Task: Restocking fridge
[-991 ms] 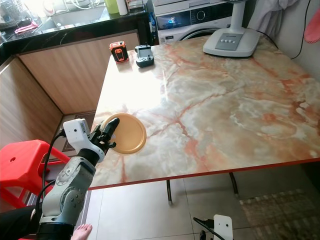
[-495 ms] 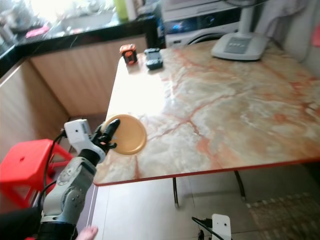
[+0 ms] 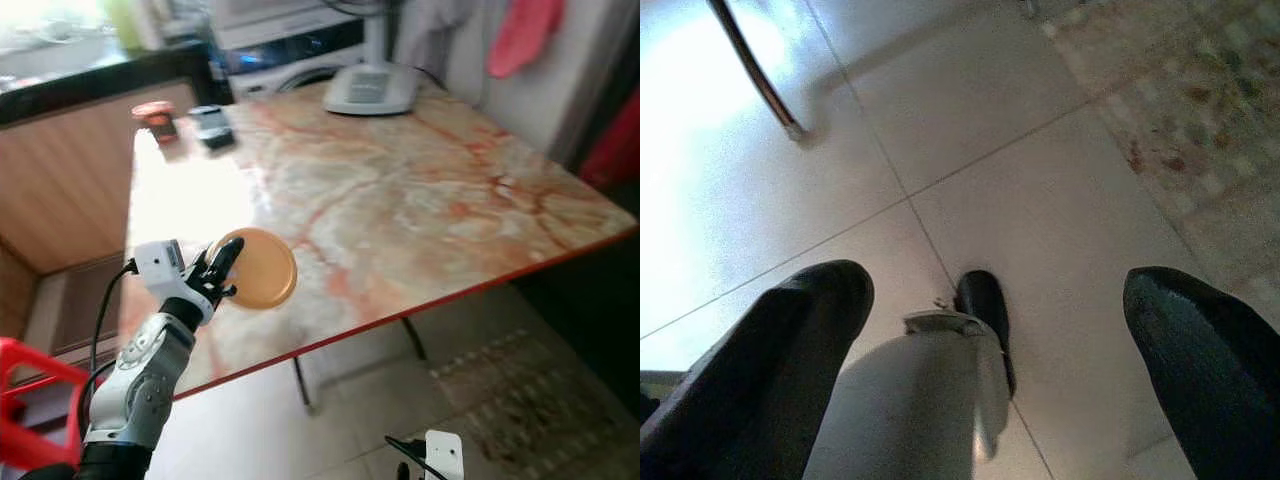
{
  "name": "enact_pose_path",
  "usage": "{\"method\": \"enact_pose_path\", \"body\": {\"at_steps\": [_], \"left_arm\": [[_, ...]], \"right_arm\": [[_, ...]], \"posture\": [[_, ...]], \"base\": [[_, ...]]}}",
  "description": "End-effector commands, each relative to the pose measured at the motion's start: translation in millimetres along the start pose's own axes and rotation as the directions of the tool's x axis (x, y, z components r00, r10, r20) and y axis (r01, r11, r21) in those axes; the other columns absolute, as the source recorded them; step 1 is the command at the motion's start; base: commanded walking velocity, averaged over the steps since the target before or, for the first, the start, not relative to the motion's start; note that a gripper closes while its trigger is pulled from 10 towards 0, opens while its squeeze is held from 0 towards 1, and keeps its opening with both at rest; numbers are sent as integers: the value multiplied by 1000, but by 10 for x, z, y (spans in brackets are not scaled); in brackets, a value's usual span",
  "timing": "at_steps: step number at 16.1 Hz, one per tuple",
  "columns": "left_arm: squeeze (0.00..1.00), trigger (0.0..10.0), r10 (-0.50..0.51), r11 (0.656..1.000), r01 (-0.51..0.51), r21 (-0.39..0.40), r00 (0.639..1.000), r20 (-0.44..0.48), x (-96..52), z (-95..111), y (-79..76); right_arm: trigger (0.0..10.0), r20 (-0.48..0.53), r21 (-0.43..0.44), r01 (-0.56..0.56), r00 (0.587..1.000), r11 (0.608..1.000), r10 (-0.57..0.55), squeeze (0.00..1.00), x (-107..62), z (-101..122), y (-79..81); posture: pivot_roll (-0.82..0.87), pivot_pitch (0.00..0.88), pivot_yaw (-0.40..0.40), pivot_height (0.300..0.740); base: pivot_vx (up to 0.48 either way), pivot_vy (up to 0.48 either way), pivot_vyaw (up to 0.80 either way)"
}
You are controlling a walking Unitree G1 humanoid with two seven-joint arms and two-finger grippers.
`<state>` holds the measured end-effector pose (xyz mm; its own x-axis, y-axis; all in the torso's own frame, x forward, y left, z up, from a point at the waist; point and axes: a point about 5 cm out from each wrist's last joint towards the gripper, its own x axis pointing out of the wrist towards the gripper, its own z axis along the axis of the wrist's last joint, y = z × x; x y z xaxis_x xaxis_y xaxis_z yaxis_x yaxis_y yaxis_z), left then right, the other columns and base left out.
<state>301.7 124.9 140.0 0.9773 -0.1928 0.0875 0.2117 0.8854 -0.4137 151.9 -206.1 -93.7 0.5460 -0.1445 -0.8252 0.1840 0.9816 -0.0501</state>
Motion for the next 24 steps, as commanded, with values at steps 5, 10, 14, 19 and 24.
{"method": "enact_pose_path", "body": {"at_steps": [5, 10, 14, 19, 24], "left_arm": [[0, 10000, 2, 1000, -3, 26, 1000, 24, 13, 54, 18], [0, 10000, 0, 1000, -1, 23, 1000, 27, 16, 55, 15], [0, 10000, -5, 1000, 5, 22, 1000, 29, 21, 60, 6], [0, 10000, -6, 1000, 5, 16, 1000, 23, 28, 55, 2], [0, 10000, -12, 1000, 12, 17, 1000, 24, 22, 44, -8]], "right_arm": [[10000, -13, 8, -14, 1000, 1000, 14, 0, 0, -19, 45], [10000, -15, 1, -18, 1000, 1000, 18, 0, 1, -16, 45], [10000, -16, 2, -20, 1000, 1000, 20, 0, 1, -18, 48], [10000, -16, 0, -23, 1000, 1000, 23, 0, 1, -16, 49], [10000, -15, -3, -24, 1000, 1000, 24, 0, 1, -16, 48]], "posture": [[-80, 0, 154, 740], [-79, 0, 151, 740], [-80, 0, 153, 740], [-80, 0, 152, 740], [-80, 0, 151, 740]], "base": [[0, 161, -788], [0, 0, -788], [0, 0, -791], [0, 145, -788], [0, 0, -788]]}}
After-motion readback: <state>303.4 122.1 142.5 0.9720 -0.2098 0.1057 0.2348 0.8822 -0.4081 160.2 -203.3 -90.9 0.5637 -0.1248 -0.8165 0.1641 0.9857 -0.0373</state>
